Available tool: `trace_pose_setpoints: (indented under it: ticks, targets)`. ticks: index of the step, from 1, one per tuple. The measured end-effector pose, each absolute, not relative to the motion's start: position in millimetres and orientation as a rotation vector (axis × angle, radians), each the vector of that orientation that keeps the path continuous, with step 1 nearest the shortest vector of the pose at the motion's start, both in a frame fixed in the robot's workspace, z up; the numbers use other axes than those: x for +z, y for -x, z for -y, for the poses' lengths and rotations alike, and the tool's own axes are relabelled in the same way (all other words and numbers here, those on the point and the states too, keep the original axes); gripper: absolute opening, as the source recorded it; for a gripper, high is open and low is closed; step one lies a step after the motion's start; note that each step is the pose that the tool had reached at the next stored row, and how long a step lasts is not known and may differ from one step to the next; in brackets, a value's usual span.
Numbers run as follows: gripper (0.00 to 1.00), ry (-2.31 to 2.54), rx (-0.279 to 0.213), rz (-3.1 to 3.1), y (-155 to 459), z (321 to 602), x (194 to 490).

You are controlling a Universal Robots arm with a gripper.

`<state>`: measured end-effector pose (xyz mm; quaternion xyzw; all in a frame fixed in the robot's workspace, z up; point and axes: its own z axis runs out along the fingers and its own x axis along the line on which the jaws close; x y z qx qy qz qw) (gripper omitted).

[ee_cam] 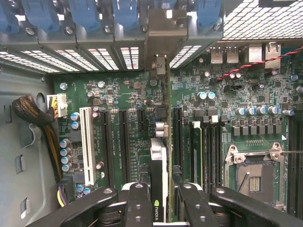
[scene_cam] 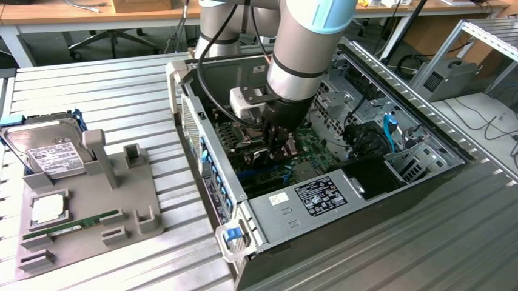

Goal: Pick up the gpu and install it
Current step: 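Insert the gpu into the slot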

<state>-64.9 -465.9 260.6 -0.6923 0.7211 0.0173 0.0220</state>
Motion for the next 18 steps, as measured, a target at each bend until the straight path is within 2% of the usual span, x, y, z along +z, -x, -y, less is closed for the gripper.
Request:
trace_pose_setpoints:
  ticks: [18]
  targets:
    - [0.27, 2.146, 0.054, -2.234, 65.1, 466.0, 256.7]
